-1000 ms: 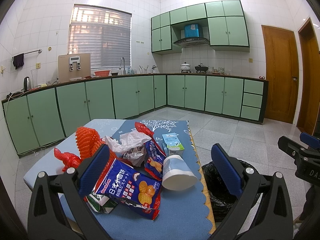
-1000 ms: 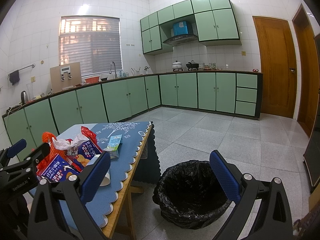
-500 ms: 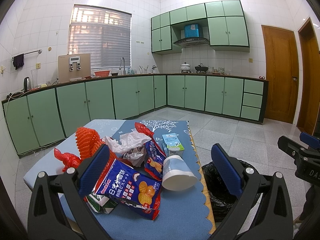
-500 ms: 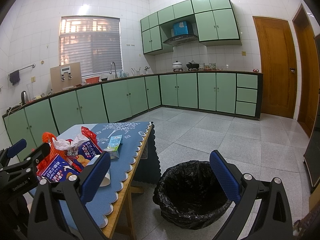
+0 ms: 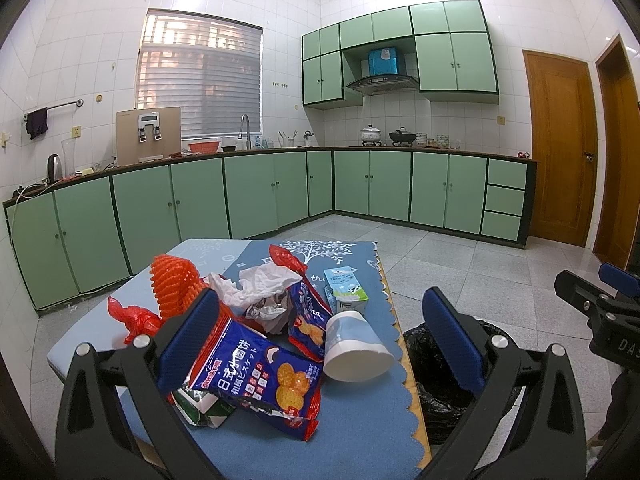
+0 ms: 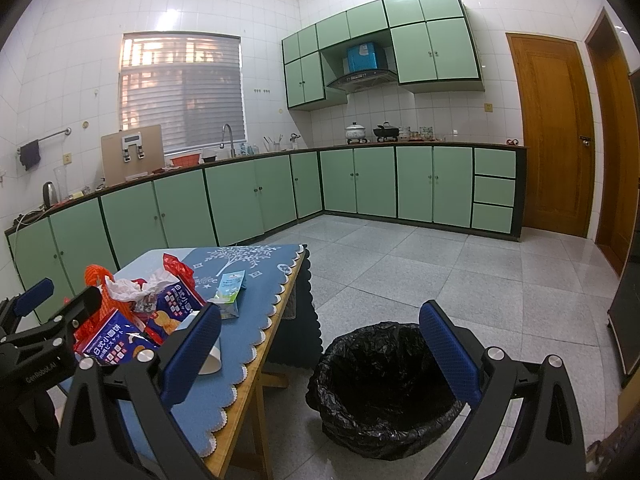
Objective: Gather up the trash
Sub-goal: 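Grasp the white paper cup with the right tool while the left tool grasps the red bag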
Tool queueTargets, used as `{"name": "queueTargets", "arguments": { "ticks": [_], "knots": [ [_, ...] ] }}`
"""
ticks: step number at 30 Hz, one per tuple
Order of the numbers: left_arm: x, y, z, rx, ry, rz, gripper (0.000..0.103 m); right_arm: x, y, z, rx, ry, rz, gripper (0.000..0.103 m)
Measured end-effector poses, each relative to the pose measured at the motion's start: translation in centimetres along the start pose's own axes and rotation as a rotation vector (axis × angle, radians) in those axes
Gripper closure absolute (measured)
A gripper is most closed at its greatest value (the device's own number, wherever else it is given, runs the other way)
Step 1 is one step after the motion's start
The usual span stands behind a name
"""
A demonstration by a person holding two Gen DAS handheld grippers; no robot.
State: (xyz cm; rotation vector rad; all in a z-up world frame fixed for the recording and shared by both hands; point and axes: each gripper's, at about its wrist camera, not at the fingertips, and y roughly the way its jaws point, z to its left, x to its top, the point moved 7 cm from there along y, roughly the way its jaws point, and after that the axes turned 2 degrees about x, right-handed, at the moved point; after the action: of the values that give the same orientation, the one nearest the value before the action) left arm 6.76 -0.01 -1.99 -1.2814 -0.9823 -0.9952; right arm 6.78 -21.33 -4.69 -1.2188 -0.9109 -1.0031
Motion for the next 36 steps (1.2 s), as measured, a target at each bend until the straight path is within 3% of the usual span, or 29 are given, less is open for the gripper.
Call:
{"name": "queueTargets", "arguments": {
  "ticks": [13, 22, 29, 36],
  "knots": [
    [0.0, 1.3, 1.9, 0.044, 0.007, 0.0, 0.005, 0.4, 1.2, 0.4, -0.006, -0.009, 0.035, 0.007],
    [0.6, 3.8, 9.4, 0.183, -0.017, 0.078, 0.005, 0.7, 4.8, 3.7, 0.045, -0.015, 0.089, 0.014],
    [-1.0, 4.8, 16.3, 0.334, -0.048, 0.161, 0.005, -0.6, 8.0, 7.6, 0.103, -0.022, 0.15, 0.024],
    [-3.5, 6.2, 19.3, 0.354, -0.049, 0.239, 0.011, -2.0, 9.9, 10.7, 0.12, -0.005, 0.178, 0.033]
  ]
}}
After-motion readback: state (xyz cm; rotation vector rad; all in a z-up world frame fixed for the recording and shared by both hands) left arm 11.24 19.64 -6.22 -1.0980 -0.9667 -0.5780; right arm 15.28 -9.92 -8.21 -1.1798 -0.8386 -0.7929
